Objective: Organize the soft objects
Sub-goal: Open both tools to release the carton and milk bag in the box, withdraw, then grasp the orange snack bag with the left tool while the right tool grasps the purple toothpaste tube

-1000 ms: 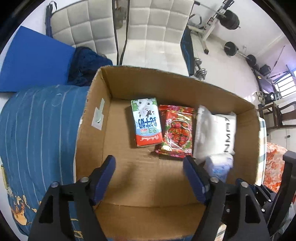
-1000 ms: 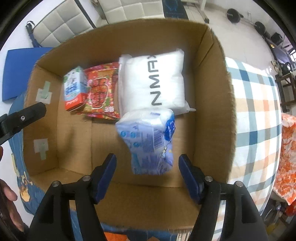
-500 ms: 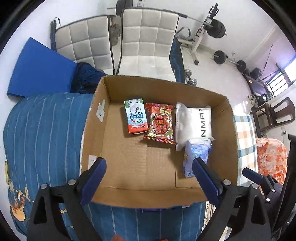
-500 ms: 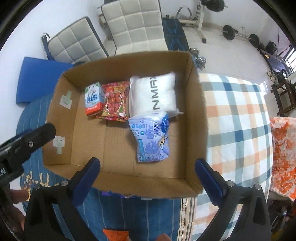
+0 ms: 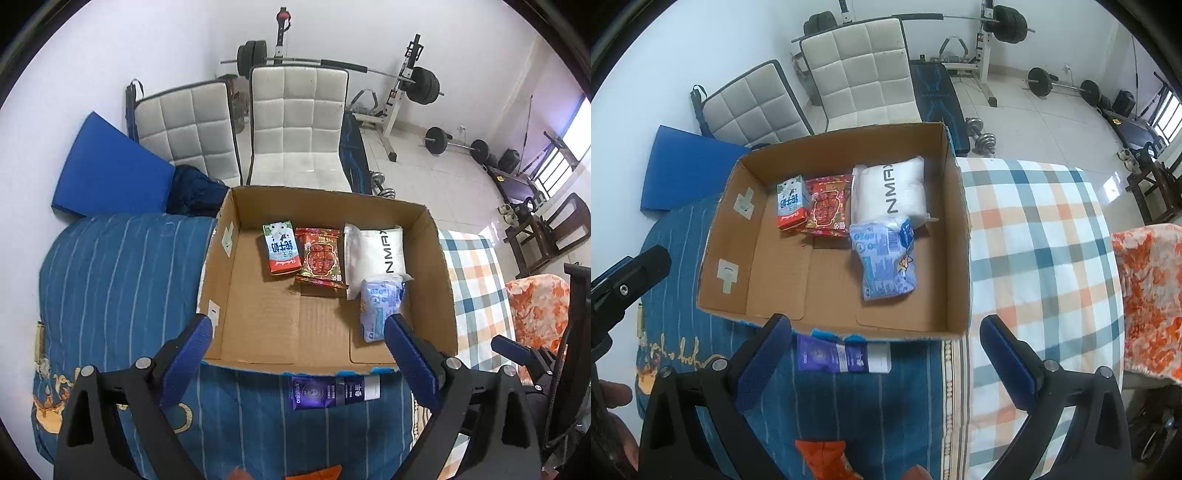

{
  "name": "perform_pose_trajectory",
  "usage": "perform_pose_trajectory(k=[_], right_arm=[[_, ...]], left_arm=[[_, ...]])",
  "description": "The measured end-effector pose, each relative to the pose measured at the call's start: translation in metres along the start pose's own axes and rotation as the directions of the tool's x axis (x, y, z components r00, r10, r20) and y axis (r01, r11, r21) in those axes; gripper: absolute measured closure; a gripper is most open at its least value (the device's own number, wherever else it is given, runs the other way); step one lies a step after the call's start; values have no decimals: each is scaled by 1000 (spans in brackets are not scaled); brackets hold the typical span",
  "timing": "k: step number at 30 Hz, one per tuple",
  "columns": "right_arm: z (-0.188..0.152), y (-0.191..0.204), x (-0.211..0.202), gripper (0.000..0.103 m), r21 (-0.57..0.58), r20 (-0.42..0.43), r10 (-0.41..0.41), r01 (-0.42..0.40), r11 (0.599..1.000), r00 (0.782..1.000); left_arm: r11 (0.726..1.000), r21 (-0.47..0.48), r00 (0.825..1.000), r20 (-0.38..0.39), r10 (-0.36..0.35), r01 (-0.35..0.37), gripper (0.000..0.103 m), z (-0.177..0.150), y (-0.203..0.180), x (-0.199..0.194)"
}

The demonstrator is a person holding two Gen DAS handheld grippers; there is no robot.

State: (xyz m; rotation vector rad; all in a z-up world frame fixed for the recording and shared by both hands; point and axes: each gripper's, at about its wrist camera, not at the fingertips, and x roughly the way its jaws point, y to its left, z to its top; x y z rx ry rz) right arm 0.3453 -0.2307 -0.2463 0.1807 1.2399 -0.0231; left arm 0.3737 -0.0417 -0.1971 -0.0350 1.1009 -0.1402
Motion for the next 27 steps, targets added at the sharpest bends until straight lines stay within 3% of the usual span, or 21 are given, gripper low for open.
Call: perform_pose_trajectory(k=[13,19,21,24,27], right_arm=[[-38,-16,-27,0,20,34,48,-48,999,998],[-92,-58,8,0,72,-80,-3,9,997,997],[-110,-74,24,0,91,-131,-20,32,995,991],[-141,-96,49,0,122,-207,-37,63,990,978],[-166,-109,66,0,127,-259,-51,87,988,964]], left_arm=[[1000,11,999,35,27,-28,8,-29,-11,-31],[998,31,994,-99,55,-52,8,-84,-25,-4],[998,36,982,-182,57,-51,8,-111,-31,16],[996,61,948,-310,80,-64,8,-154,-41,49],[993,85,897,-429,107,-78,8,-195,-47,84]])
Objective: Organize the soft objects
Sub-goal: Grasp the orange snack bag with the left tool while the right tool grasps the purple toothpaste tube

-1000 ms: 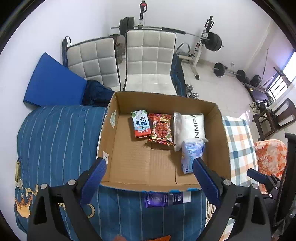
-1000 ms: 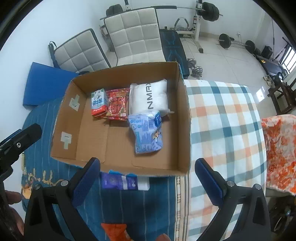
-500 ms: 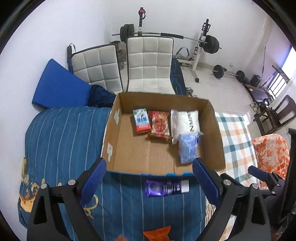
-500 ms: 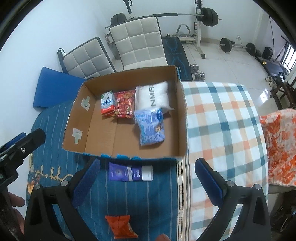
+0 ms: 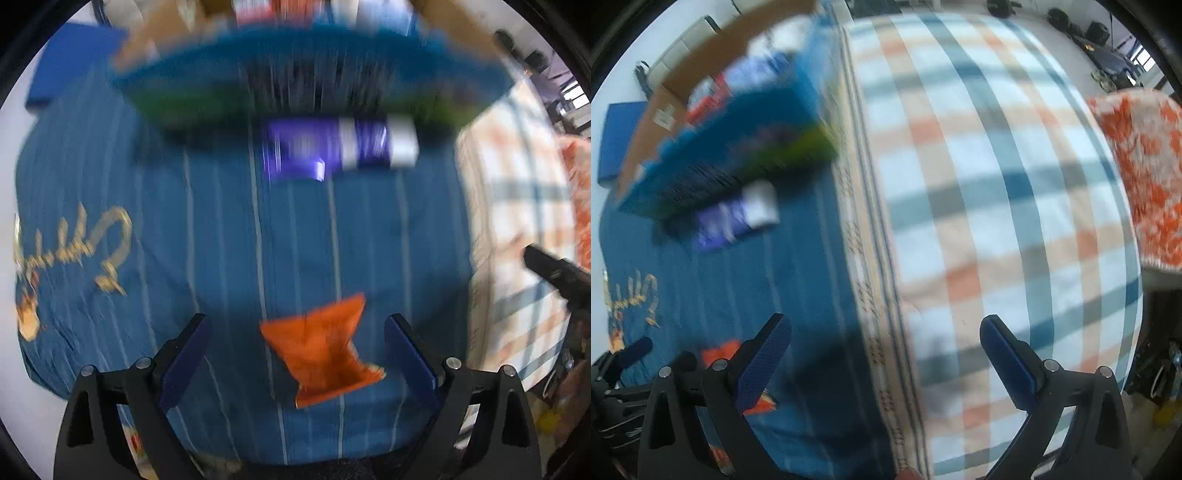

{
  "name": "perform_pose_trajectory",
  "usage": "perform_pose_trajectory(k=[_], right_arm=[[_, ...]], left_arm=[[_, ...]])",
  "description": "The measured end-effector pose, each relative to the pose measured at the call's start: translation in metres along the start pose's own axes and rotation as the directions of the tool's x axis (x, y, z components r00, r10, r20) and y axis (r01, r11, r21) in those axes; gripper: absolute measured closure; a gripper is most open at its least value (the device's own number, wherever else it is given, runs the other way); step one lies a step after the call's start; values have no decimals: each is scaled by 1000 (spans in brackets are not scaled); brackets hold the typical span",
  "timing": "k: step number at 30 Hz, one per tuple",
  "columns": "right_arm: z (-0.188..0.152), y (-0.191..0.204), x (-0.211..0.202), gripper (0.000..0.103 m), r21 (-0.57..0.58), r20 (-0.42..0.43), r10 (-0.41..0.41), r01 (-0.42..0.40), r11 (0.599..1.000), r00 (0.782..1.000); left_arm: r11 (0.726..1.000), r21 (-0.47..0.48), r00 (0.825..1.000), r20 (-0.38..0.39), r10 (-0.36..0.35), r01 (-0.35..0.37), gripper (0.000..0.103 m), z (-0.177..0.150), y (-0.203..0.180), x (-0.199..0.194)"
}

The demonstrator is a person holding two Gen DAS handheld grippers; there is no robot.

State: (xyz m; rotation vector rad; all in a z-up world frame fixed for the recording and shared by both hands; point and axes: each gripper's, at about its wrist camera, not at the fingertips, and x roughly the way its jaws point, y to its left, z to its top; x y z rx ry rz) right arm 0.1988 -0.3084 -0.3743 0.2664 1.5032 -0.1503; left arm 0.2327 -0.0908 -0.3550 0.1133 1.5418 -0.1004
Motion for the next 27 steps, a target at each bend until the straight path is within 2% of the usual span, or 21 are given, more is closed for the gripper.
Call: perform_pose_trajectory(k=[4,8,10,13,14,16,19,22,23,27], right_arm=[[-13,-10,19,0,3,-39,-15,15,1000,999],[-18,-10,29,0,-12,-57,-12,11,1000,998],[-18,-6,31,0,-32,-63,4,-6,999,998],[-12,8,31,0,-79,-54,63,-67,995,997],[-9,15,30,0,-96,-48,90,-95,991,995],[0,29,30,0,-129,-38,145,-149,980,989],[19,48,36,0,-145,-32,221,-223,964,975],[43,71,46,0,-146,-21,297,-296,944,955],[55,80,51,2,-148,-14,321,-319,936,947],[78,109,71,16,-153,-7,337,-334,930,941]], left_arm=[[1000,-8,991,-135,9,-10,8,-25,-5,51],[1000,-22,979,-201,-18,14,8,-38,-11,78],[998,-37,969,-240,-55,48,8,-41,-15,92],[992,-72,953,-276,-121,106,31,-44,-17,107],[990,-82,955,-267,-130,112,41,-45,-16,108],[991,-90,965,-234,-122,104,54,-46,-13,105],[986,-128,978,-166,-129,108,54,-42,2,93],[983,-164,988,-119,-100,80,54,-35,21,85],[981,-182,990,-111,-92,71,54,-32,28,83],[970,-243,995,-88,-53,30,54,-24,57,82]])
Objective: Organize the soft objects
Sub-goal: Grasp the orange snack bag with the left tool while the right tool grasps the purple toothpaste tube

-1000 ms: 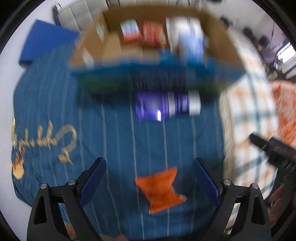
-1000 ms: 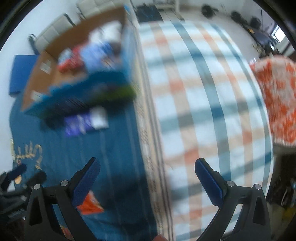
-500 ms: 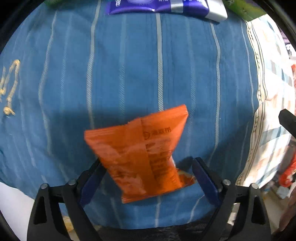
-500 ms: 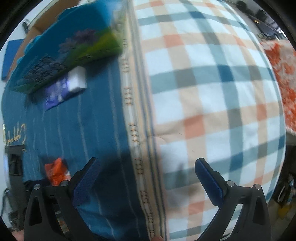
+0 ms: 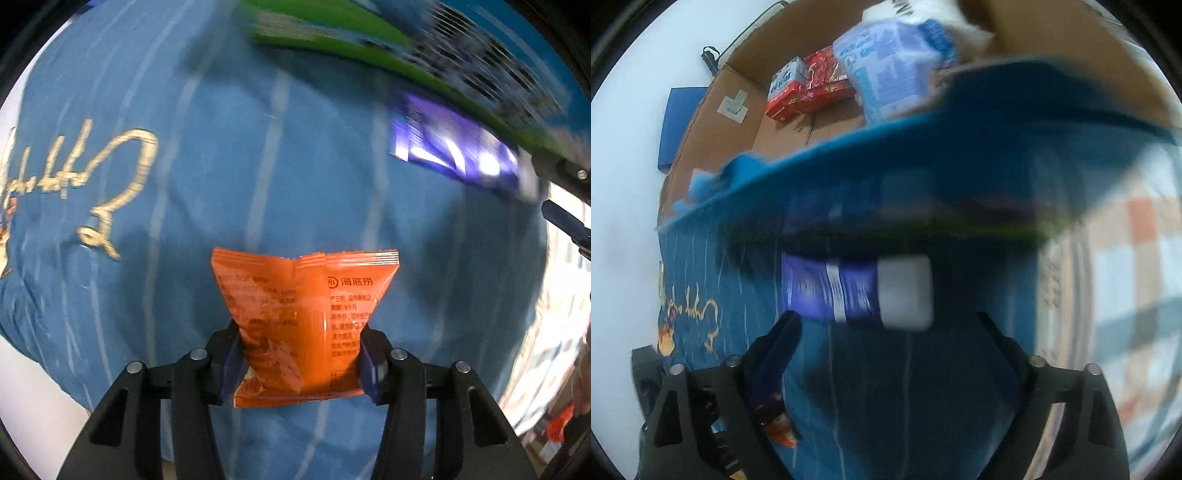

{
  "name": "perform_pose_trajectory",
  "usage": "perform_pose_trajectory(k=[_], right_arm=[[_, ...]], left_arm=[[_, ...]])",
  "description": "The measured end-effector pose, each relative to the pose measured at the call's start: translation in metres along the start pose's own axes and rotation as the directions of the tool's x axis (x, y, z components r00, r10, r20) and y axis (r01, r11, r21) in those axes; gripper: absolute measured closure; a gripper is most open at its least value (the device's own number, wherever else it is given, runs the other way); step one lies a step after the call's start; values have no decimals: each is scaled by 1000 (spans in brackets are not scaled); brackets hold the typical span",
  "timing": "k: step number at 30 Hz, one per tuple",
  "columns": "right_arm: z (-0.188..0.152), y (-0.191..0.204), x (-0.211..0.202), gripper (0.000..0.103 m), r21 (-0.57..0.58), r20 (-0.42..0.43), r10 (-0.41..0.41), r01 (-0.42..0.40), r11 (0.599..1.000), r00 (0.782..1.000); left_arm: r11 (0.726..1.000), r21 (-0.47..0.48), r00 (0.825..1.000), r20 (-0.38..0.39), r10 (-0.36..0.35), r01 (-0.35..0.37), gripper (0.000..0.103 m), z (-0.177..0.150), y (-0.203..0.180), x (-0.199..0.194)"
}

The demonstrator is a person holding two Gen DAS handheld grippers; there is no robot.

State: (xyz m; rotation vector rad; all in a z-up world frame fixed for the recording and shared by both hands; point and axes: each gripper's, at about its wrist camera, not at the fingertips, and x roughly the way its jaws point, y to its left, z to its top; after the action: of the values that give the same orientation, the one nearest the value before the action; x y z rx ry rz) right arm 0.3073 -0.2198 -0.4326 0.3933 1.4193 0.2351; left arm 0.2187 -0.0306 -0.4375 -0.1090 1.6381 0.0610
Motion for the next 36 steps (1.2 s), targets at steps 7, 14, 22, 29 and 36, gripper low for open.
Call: perform_pose_trajectory(k=[7,14,22,29,36], right_arm=[[-3,33,19,22,-109,-42,63,-67,992,997],[-29,105,17,23,-521,8,-174,153,840,985],[-6,134,84,32,-626,-8,-350,268,732,937],[-25,127,85,52,-617,-65,-335,226,754,940],[-62,71,66,53,-391,-307,-296,164,906,905]], left_arm=[[997,-67,999,18,37,-36,54,8,29,2],[996,-82,999,28,25,-22,54,7,30,-1],[995,-97,1000,26,0,2,52,6,60,1],[994,-109,999,27,-19,22,52,14,80,2],[997,-79,999,31,-11,13,52,15,77,3]])
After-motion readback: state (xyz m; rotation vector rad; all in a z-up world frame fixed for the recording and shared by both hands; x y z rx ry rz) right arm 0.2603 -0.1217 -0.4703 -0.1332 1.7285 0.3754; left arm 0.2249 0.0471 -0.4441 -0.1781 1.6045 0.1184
